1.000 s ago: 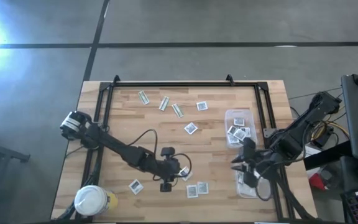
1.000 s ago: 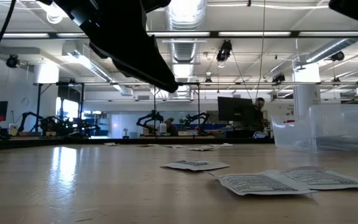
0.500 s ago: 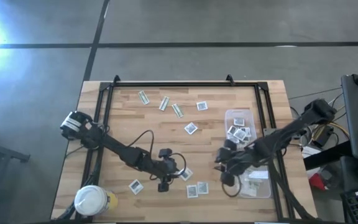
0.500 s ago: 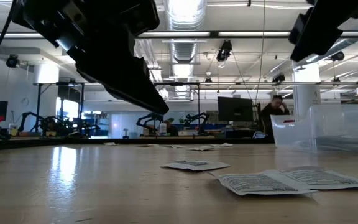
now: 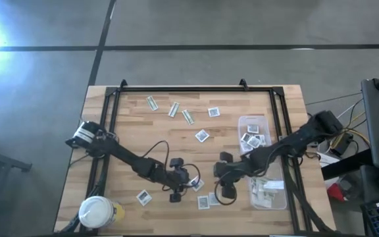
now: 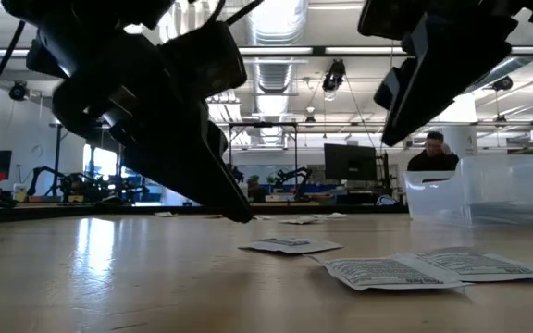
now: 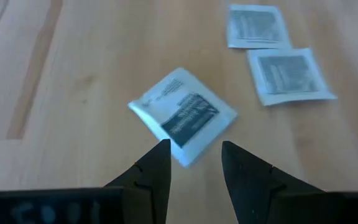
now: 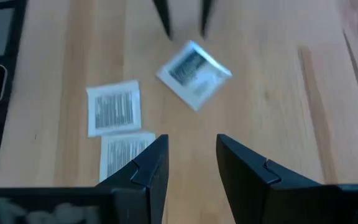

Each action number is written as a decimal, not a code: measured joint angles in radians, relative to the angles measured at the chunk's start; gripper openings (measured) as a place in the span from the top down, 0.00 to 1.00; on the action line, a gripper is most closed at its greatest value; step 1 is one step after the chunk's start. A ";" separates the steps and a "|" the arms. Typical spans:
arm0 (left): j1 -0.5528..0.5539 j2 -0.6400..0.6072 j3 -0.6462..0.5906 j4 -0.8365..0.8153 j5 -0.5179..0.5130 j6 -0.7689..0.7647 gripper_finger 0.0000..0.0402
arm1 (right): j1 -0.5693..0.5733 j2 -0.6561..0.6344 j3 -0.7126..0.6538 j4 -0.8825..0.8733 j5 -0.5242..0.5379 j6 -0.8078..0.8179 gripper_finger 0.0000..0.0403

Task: Pick & Place First Aid Supplies
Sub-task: Put the towelette pack into the top bin, then put the middle bandage pack into the bottom bin

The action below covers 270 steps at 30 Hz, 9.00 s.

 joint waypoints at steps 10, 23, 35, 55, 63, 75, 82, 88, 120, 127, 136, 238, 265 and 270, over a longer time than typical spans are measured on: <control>0.037 0.050 0.000 0.007 -0.017 -0.034 0.66 | -0.024 0.104 0.000 0.153 -0.006 -0.244 0.69; 0.043 0.081 0.004 -0.012 -0.021 -0.069 0.66 | -0.044 0.173 0.007 0.192 0.003 -0.633 0.66; 0.040 0.053 0.001 -0.019 -0.029 -0.057 0.66 | -0.045 0.260 0.010 0.221 0.003 -0.781 0.67; 0.042 0.051 -0.003 -0.027 -0.067 -0.128 0.66 | -0.057 0.400 0.083 0.303 0.005 -0.899 0.65; 0.043 0.051 -0.003 -0.035 -0.062 -0.154 0.66 | -0.084 0.428 0.122 0.302 0.061 -0.920 0.65; 0.043 0.051 -0.003 -0.044 -0.042 -0.154 0.66 | -0.092 0.409 0.121 0.291 0.080 -0.904 0.80; 0.043 0.051 -0.002 -0.045 -0.039 -0.145 0.66 | -0.098 0.356 0.116 0.220 0.107 -0.893 0.97; 0.043 0.033 -0.003 -0.067 -0.032 -0.114 0.66 | -0.093 0.301 0.116 0.082 0.090 -0.832 0.98; 0.147 -0.350 -0.003 -0.479 -0.303 0.072 0.66 | -0.133 -0.467 0.040 -0.850 0.552 0.062 0.98; 0.277 -0.402 -0.003 -0.575 -0.294 0.078 0.66 | -0.252 -0.465 -0.036 -0.908 0.476 0.141 0.98; 0.514 -0.405 -0.003 -0.578 -0.263 0.103 0.66 | -0.409 -0.471 -0.143 -0.905 0.300 0.083 0.98; 0.970 0.002 0.082 -0.405 0.125 0.408 1.00 | -0.433 -0.467 -0.080 -0.777 0.121 0.115 0.85; 0.612 -0.167 0.106 -0.527 0.266 0.431 1.00 | -0.432 -0.467 -0.080 -0.681 0.125 0.042 0.85; 0.611 -0.176 0.117 -0.554 0.254 0.423 1.00 | -0.405 -0.467 -0.082 -0.485 0.106 -0.078 0.86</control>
